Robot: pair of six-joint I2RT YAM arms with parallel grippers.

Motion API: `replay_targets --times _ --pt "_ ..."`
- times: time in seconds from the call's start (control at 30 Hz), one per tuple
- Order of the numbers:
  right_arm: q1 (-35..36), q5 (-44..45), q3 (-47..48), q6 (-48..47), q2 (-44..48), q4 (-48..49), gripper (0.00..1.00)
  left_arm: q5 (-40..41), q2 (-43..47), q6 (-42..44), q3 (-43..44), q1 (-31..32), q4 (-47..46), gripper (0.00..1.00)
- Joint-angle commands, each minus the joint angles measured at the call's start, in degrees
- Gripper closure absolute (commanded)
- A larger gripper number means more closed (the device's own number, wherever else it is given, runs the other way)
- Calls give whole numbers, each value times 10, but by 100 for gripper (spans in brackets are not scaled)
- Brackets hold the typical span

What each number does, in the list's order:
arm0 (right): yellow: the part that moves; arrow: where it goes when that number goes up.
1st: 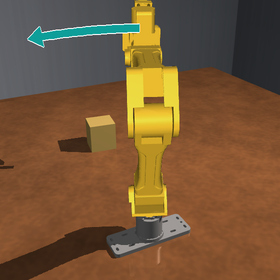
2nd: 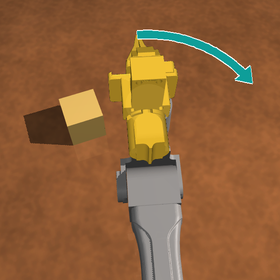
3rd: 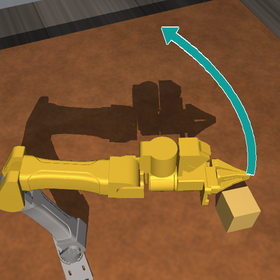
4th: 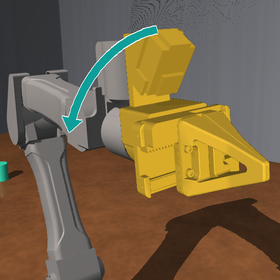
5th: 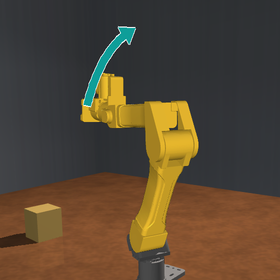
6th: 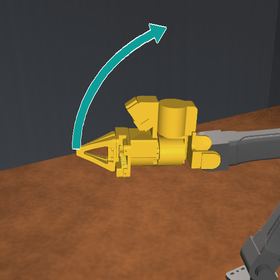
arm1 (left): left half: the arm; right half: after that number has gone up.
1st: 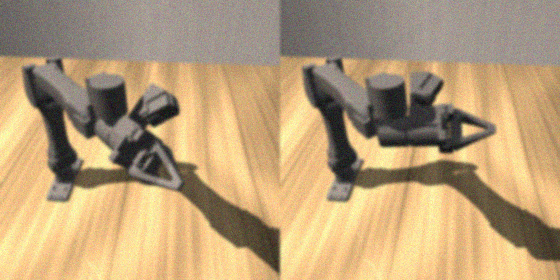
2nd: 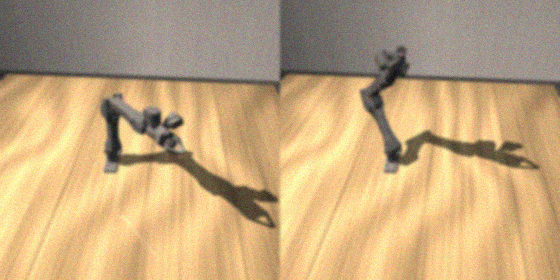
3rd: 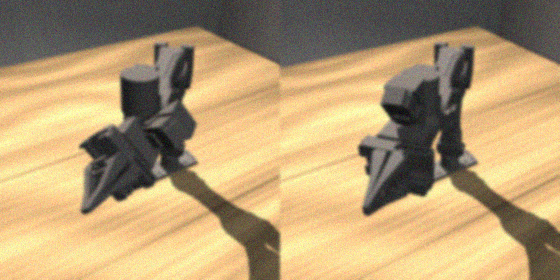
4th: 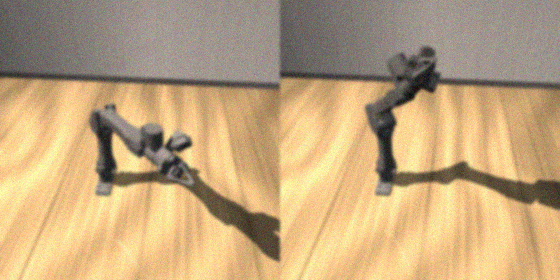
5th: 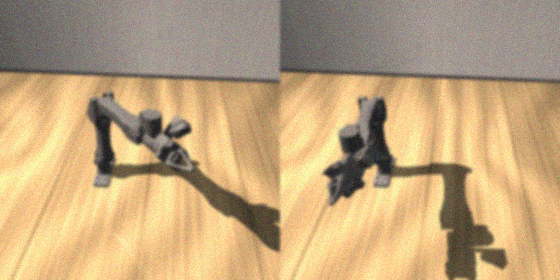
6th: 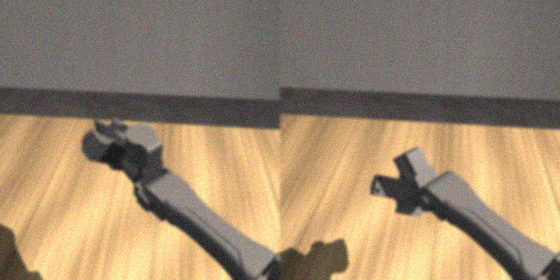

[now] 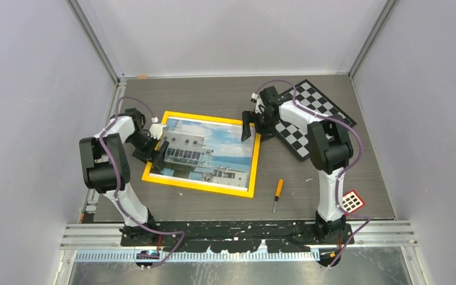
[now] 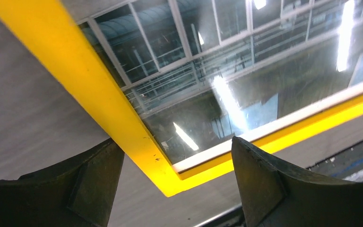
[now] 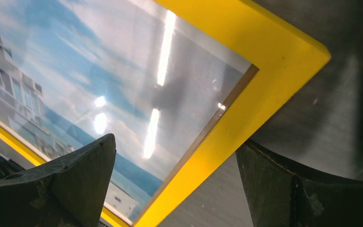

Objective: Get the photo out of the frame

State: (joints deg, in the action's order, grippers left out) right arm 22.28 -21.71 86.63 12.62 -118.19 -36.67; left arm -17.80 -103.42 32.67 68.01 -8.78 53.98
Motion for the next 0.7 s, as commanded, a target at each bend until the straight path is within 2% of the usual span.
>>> replay_targets --times 0.0,0.17,0.33,0.4,0.67 --pt "7 -28 60 1 -29 51 0 -59 58 16 -33 10 38 17" --pt "-7 -30 102 11 -19 23 1 -47 154 25 -43 10 37 13" --pt "-11 -45 76 34 58 0 0 -44 237 79 -32 39 52 10" --pt "-12 -50 51 46 94 -2 0 -34 253 94 -43 77 58 11" --pt "-21 -74 -92 60 218 0 0 8 268 46 -127 337 -19 13"
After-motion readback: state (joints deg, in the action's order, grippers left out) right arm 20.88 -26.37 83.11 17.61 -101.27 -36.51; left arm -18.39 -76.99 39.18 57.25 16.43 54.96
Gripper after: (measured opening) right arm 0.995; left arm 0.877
